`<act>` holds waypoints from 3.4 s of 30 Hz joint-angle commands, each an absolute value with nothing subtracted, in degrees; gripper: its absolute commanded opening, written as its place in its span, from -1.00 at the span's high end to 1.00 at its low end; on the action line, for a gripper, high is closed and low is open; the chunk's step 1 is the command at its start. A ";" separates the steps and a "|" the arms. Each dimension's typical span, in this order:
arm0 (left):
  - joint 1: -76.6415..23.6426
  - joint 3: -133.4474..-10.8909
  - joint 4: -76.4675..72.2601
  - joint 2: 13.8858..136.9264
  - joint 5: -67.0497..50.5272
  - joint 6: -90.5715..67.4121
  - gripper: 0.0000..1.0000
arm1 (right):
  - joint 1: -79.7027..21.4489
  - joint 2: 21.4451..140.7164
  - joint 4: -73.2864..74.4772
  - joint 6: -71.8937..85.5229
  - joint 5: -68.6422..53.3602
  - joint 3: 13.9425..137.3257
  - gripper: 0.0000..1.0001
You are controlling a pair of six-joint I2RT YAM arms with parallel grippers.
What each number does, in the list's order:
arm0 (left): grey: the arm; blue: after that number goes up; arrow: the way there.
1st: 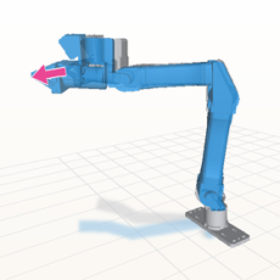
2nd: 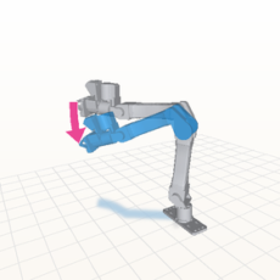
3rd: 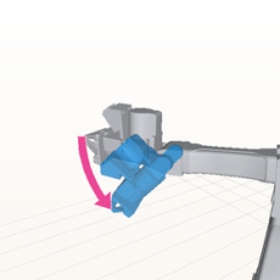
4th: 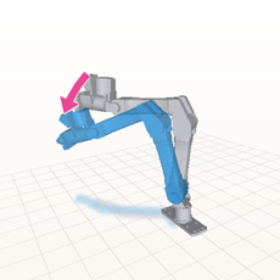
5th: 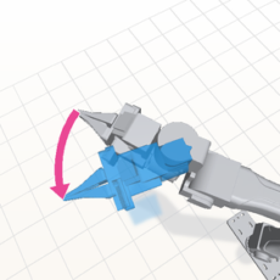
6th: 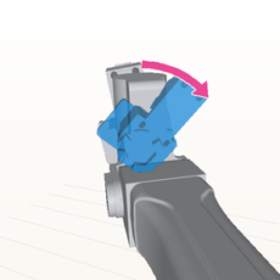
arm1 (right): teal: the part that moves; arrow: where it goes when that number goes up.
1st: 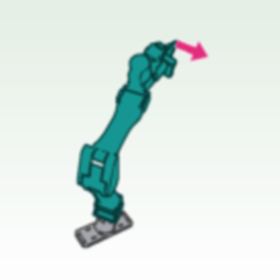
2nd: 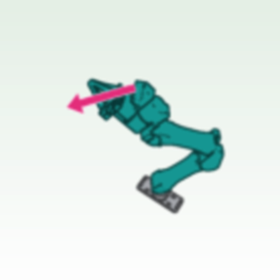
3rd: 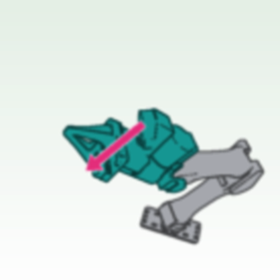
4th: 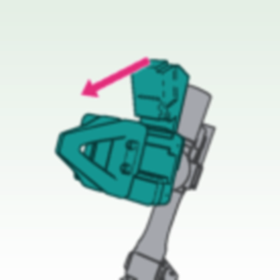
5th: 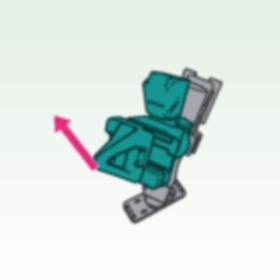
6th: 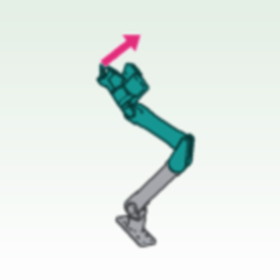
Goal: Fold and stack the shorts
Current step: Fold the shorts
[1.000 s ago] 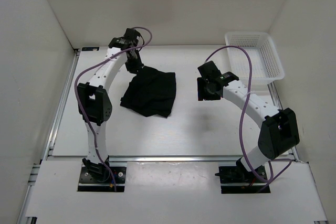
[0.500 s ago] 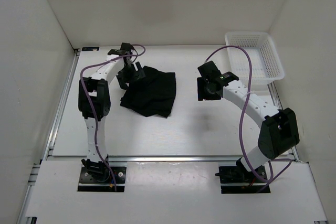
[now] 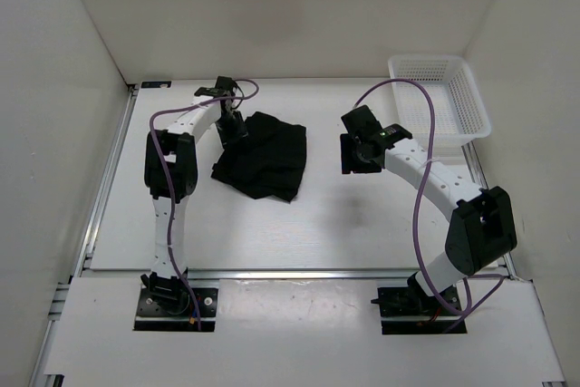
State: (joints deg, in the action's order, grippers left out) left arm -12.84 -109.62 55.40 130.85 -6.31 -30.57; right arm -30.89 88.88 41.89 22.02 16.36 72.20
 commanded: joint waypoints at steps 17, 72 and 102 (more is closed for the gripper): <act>-14.06 -114.16 56.60 123.49 -4.04 -27.69 0.80 | -31.46 88.95 42.28 21.27 17.05 73.65 -0.15; 0.62 -116.02 53.61 134.03 -11.42 -25.58 0.80 | -33.13 122.42 26.81 33.83 -16.70 97.36 -0.93; -19.15 -85.15 51.86 98.77 -7.47 -34.53 -0.45 | -32.08 93.44 32.60 25.22 11.95 71.37 -0.99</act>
